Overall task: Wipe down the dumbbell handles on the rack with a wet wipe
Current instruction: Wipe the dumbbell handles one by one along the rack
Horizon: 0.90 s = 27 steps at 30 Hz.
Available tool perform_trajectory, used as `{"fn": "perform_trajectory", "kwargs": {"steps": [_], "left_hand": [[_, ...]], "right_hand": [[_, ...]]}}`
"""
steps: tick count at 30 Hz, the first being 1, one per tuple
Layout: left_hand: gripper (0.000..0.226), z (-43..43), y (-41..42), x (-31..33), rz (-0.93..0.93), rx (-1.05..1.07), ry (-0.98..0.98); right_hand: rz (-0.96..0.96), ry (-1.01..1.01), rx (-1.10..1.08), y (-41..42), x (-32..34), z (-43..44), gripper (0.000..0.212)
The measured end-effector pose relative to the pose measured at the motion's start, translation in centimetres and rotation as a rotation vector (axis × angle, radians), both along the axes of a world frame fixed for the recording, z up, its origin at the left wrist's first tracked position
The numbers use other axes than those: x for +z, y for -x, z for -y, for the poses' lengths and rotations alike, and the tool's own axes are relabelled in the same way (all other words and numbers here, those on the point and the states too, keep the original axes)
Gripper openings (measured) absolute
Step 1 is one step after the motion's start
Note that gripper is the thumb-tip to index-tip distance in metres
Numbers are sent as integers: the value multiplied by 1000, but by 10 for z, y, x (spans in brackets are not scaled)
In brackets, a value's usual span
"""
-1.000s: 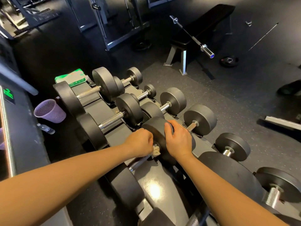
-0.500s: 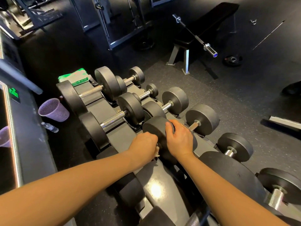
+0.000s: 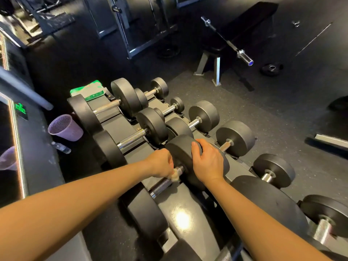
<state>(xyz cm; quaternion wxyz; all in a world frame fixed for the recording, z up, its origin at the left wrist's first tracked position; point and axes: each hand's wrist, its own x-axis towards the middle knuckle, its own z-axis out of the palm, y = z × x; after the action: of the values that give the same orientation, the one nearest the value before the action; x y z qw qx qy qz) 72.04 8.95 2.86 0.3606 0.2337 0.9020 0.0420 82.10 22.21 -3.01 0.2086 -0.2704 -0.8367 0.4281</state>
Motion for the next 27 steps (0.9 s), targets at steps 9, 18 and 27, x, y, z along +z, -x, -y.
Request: {"fn": "perform_trajectory", "kwargs": {"steps": [9, 18, 27], "left_hand": [[12, 16, 34, 2, 416, 54, 144], [22, 5, 36, -25, 472, 331, -70], [14, -4, 50, -49, 588, 344, 66]], "right_hand": [[14, 1, -11, 1, -3, 0, 46], [23, 12, -11, 0, -1, 1, 39], [28, 51, -9, 0, -6, -1, 31]]}}
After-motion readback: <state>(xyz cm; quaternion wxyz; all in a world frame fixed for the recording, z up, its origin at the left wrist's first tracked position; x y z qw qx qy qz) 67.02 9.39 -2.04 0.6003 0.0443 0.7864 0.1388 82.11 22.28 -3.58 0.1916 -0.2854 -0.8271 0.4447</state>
